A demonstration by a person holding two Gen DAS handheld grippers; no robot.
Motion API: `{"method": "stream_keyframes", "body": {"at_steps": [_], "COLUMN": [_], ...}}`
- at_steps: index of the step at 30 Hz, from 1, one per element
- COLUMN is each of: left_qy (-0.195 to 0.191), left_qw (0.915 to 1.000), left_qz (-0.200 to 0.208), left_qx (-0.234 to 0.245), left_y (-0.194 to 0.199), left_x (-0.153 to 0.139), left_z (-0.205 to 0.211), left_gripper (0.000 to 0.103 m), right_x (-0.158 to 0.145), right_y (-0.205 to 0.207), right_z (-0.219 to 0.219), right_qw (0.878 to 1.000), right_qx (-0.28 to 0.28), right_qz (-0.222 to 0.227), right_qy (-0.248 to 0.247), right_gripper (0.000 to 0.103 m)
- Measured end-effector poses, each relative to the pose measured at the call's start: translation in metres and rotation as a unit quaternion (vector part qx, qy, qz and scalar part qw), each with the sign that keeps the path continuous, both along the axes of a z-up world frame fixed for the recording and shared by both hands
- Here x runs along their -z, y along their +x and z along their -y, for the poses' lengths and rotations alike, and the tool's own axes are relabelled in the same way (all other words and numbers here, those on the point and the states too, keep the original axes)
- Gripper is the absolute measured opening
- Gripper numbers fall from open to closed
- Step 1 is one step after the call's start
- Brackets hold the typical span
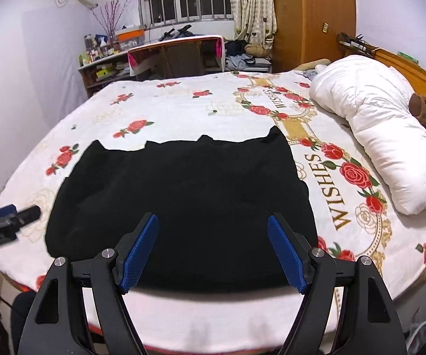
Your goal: Fold large clothes
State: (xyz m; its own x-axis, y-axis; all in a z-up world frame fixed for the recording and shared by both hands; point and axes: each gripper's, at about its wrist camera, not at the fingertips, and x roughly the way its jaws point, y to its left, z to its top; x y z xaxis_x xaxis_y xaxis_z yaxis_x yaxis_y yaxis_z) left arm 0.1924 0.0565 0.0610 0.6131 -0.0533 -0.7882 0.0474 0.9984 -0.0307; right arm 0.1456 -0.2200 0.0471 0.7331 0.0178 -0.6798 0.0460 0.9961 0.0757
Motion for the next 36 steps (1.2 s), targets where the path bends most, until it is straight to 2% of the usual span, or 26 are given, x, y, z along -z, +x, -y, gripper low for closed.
{"method": "stream_keyframes", "body": {"at_steps": [3,9,18,24,31,36], "left_qy": [0.001,0.032,0.028,0.022,0.038,0.034], "left_qw": [1.0000,0.9992,0.9991,0.9994,0.9991,0.9994], "left_qz": [0.002,0.019,0.020,0.014,0.004,-0.001], "left_qx": [-0.005,-0.012,-0.023,-0.023,-0.017,-0.009], "left_y": [-0.021,-0.053,-0.091,-0.097,-0.102,-0.103], "left_x": [-0.006,-0.016,-0.012,-0.008,-0.001,0.001], "left_z": [0.008,0.013,0.009,0.004,0.010,0.013], "left_gripper": [0.096,0.096,0.096,0.096,0.096,0.096], "right_x": [-0.008,-0.016,-0.002,0.003,0.001,0.002], "right_y": [-0.017,-0.046,-0.074,-0.084,-0.090,-0.091], "right_z": [-0.008,-0.020,-0.037,-0.036,-0.041,-0.041], "right_qw": [1.000,0.999,0.999,0.998,0.998,0.998], "right_qx": [0.006,0.016,0.014,0.021,0.016,0.015], "right_qz": [0.005,0.011,-0.016,-0.021,-0.015,-0.020], "right_qy": [-0.008,-0.032,-0.048,-0.048,-0.053,-0.053], "right_gripper": [0.076,0.076,0.077,0.077,0.077,0.077]}}
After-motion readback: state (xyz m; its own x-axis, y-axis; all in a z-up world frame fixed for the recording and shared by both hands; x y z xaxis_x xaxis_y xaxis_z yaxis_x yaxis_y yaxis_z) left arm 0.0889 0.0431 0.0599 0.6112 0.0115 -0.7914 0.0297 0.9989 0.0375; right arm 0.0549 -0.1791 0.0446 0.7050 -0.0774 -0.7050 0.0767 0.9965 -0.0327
